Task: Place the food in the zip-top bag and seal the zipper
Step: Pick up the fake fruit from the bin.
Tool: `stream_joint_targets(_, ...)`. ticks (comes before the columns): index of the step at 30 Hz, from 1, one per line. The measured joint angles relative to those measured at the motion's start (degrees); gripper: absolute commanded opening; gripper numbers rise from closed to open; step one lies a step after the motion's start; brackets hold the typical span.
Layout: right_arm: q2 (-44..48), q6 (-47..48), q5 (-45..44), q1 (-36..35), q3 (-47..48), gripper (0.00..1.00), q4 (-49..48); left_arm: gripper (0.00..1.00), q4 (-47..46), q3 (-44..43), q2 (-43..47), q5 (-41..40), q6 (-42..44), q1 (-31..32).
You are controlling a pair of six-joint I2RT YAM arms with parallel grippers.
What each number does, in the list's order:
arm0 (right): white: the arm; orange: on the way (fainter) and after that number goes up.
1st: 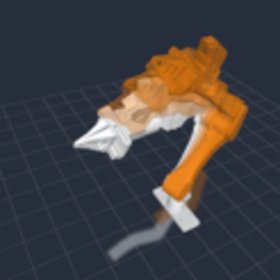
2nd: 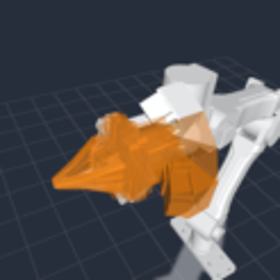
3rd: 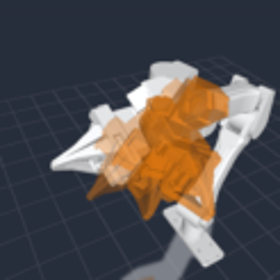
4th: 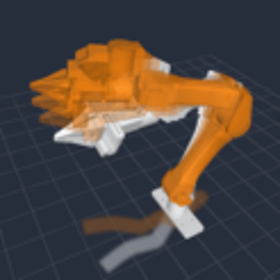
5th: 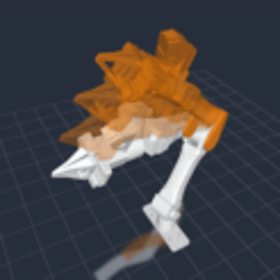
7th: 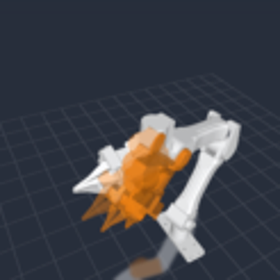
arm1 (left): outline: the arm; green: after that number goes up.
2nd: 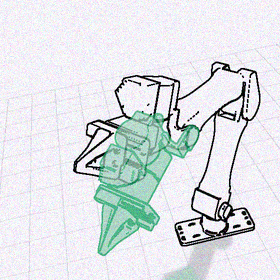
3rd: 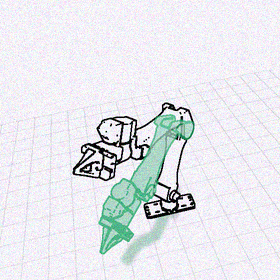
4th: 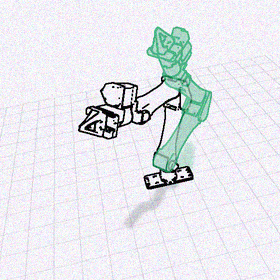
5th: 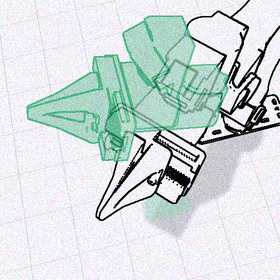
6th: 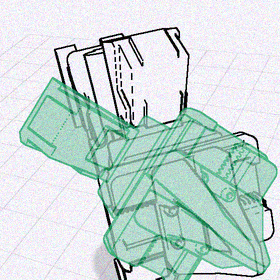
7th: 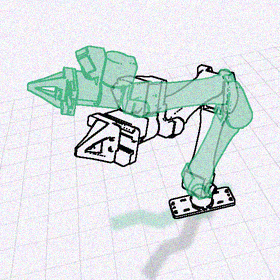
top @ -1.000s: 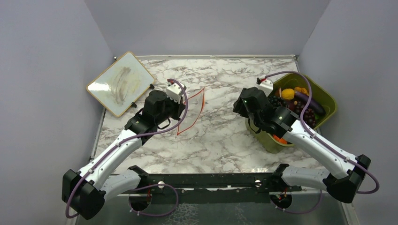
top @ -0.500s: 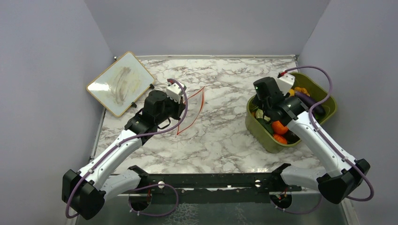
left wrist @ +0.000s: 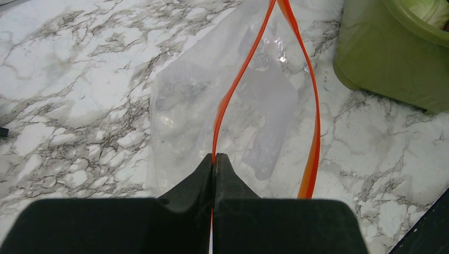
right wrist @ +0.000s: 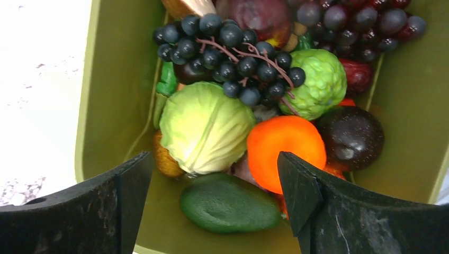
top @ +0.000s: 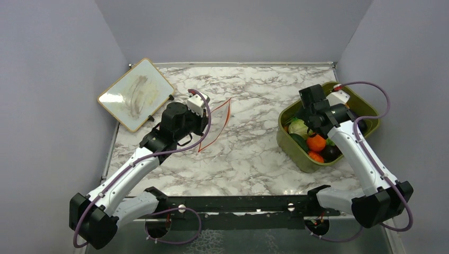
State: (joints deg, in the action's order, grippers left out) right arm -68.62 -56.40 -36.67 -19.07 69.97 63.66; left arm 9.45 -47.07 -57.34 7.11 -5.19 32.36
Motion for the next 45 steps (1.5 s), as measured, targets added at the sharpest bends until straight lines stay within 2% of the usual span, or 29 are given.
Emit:
stream_joint_targets(14, 1.11, -6.86, -0.04, 3.93, -4.0, 0.96, 6.47, 0.0, 0.0, 0.0, 0.13, 1.09, -0.63, 0.0)
stream_joint_targets(24, 3.32, -7.43, 0.26, 8.17, -10.38, 0.96, 4.83, 0.0, 0.02, 0.0, 0.07, 1.62, -1.36, 0.0)
stream_joint_targets(30, 4.83, -6.34, 2.91, 8.81, -15.56, 0.96, -1.25, 0.0, 0.02, 0.0, -0.07, 1.62, -1.36, 0.0)
stream_joint_targets(34, 4.87, -5.88, 4.28, 8.81, -16.5, 0.94, -3.93, 0.0, 0.02, 0.0, -0.09, 1.57, -1.38, 0.0)
stream_joint_targets(45, 5.86, -5.88, 4.37, 8.96, -16.74, 0.74, -4.87, 0.0, 0.02, 0.0, -0.11, 1.62, -1.55, 0.0)
